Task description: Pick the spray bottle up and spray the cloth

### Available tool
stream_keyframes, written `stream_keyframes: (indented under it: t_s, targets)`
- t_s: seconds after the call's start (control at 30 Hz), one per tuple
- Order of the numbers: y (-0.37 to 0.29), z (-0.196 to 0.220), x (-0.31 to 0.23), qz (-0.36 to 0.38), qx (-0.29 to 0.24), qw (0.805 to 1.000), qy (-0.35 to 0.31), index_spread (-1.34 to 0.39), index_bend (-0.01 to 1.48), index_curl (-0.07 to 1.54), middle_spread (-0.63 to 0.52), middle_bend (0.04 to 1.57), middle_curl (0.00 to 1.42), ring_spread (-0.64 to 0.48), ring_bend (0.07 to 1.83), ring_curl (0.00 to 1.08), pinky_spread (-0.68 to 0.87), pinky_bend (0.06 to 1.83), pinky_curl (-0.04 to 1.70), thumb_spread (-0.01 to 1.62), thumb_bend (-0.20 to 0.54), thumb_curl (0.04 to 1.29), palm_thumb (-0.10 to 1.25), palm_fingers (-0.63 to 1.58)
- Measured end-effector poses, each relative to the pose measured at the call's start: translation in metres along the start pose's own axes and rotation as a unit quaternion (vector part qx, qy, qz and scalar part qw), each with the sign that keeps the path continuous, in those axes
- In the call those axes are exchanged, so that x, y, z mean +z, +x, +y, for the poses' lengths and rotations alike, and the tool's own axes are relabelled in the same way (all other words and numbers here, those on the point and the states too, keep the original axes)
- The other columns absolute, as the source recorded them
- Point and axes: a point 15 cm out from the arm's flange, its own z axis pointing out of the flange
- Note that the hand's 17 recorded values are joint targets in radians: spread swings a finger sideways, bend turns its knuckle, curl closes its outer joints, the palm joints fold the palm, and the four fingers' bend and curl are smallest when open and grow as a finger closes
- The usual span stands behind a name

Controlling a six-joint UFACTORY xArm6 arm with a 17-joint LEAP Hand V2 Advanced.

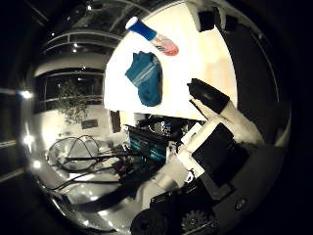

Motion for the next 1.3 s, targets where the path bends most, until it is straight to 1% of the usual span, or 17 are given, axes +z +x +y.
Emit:
stream_keyframes:
  t_s: [0.13, 0.2, 0.3, 0.37, 0.43, 0.57, 0.77, 0.9, 1.3]
  targets:
    - [-0.021, -0.02, 0.001, -0.055, 0.023, 0.997, 0.042, -0.34, 0.15, 0.44, -0.1, 0.44, 0.46, -0.1, 0.72, 0.45, 0.06, 0.3, 0.92, 1.13, -0.035, 0.34, 0.72, 0.42]
    - [-0.03, -0.031, 0.002, -0.087, 0.039, 0.993, 0.064, -0.31, 0.15, 0.41, -0.08, 0.45, 0.46, -0.08, 0.73, 0.46, 0.09, 0.33, 0.92, 1.12, -0.034, 0.33, 0.66, 0.37]
    - [-0.041, -0.045, 0.007, -0.138, 0.064, 0.985, 0.085, -0.27, 0.15, 0.38, -0.03, 0.45, 0.45, -0.04, 0.73, 0.45, 0.13, 0.38, 0.92, 1.09, -0.032, 0.31, 0.6, 0.31]
    - [-0.045, -0.054, 0.015, -0.172, 0.083, 0.978, 0.089, -0.25, 0.16, 0.36, 0.0, 0.44, 0.44, 0.01, 0.69, 0.43, 0.19, 0.38, 0.9, 1.08, -0.031, 0.31, 0.58, 0.22]
    - [-0.046, -0.057, 0.024, -0.192, 0.095, 0.973, 0.085, -0.22, 0.17, 0.36, 0.04, 0.4, 0.42, 0.06, 0.64, 0.41, 0.26, 0.39, 0.86, 1.06, -0.034, 0.3, 0.53, 0.16]
    - [-0.048, -0.065, 0.042, -0.239, 0.123, 0.96, 0.083, -0.21, 0.16, 0.34, 0.11, 0.33, 0.38, 0.15, 0.54, 0.35, 0.38, 0.38, 0.75, 1.01, -0.035, 0.29, 0.45, 0.09]
    - [-0.049, -0.065, 0.062, -0.32, 0.134, 0.934, 0.086, -0.2, 0.15, 0.3, 0.15, 0.27, 0.35, 0.2, 0.43, 0.29, 0.41, 0.38, 0.6, 0.96, -0.036, 0.28, 0.36, 0.03]
    - [-0.04, -0.06, 0.072, -0.353, 0.137, 0.921, 0.092, -0.22, 0.15, 0.28, 0.15, 0.26, 0.34, 0.22, 0.4, 0.28, 0.4, 0.38, 0.53, 0.94, -0.033, 0.28, 0.32, 0.02]
    - [-0.01, -0.049, 0.096, -0.382, 0.136, 0.905, 0.127, -0.23, 0.15, 0.26, 0.14, 0.22, 0.33, 0.21, 0.38, 0.26, 0.38, 0.4, 0.41, 0.95, -0.027, 0.3, 0.34, 0.07]
